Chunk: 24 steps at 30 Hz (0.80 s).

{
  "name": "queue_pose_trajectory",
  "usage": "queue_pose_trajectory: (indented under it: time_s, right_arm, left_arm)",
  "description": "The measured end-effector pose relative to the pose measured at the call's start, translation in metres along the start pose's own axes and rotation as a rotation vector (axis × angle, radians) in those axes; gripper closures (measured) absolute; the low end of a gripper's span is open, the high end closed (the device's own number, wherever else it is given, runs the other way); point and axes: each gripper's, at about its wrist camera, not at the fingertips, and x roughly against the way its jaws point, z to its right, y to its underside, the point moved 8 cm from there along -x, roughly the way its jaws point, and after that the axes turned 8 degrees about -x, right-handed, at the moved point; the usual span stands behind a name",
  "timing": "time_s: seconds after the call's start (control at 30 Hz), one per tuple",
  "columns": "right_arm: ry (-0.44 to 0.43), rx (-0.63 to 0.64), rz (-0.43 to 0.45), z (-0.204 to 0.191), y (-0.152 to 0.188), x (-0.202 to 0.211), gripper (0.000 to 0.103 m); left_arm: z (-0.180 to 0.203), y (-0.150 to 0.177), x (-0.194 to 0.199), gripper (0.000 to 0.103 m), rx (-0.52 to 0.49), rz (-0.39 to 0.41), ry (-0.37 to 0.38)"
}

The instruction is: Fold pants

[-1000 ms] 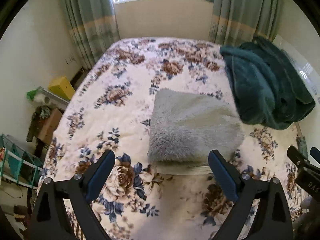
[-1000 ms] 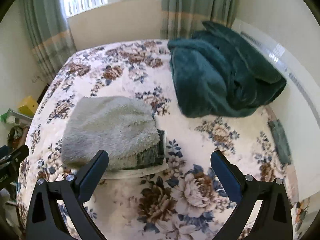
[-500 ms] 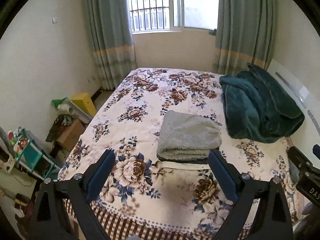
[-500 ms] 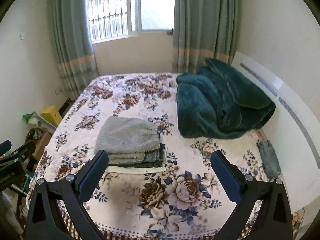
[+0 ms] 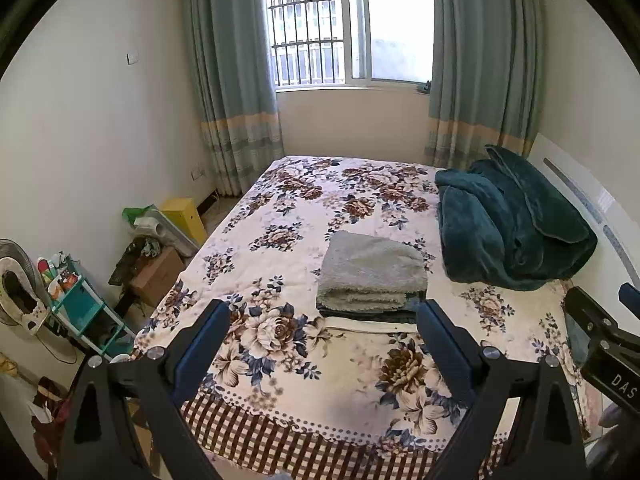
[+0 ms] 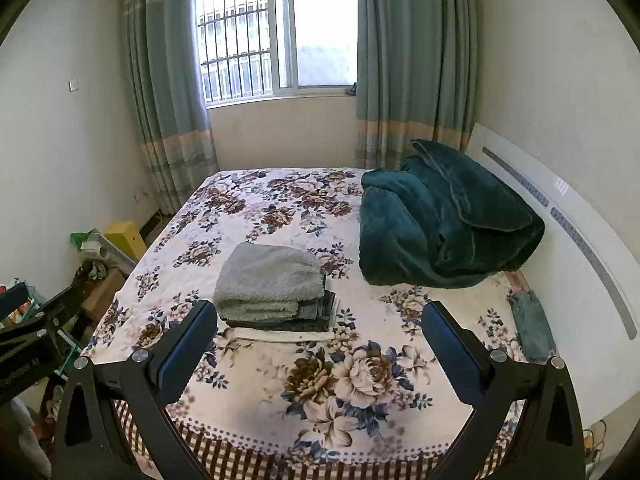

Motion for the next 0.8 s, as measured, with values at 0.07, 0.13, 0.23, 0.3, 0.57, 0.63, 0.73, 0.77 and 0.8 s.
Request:
queue_pose_trajectory:
  time_s: [0.07,0.13,0.23,0.3,0.57,0.63,0.73,0.77,0.8]
  right_arm:
    - [0.000,0.003,0.000,-0.001,0.000,0.006,0.000]
    - [0.007,0.013,0.008,-0.003,0.000,0.012,0.000]
    - [0.015,0.014,0.013,-0.007,-0.002,0.018,0.000]
    - [0.019,0.015,0.016,-0.007,-0.001,0.017,0.000]
    - [0.048,0.005,0.010,-0.017,0.000,0.025,0.000]
    - [0.048,-0.003,0.008,-0.021,0.000,0.028,0.000]
    - [0.053,-0.008,0.004,-0.026,0.002,0.030,0.000]
    - [0.051,-0.010,0.001,-0.027,0.002,0.029,0.000]
    - [0.051,-0.010,0.001,-0.027,0.002,0.029,0.000]
  left_arm:
    - [0.001,0.000,0.003,0.008,0.002,0.004,0.009]
    - [0.002,0.000,0.005,0.008,-0.001,0.008,0.022]
    - [0.001,0.000,0.006,0.008,-0.017,0.006,0.023]
    - [-0.001,0.000,0.005,0.008,-0.024,0.007,0.020]
    - [-0.008,0.001,0.003,0.000,-0.030,0.011,0.032]
    - [-0.010,0.003,0.002,0.000,-0.031,0.011,0.032]
    - [-0.011,0.004,0.002,0.000,-0.033,0.010,0.028]
    - [-0.011,0.004,0.001,0.000,-0.035,0.009,0.034]
    - [-0.012,0.004,0.001,0.000,-0.036,0.010,0.036]
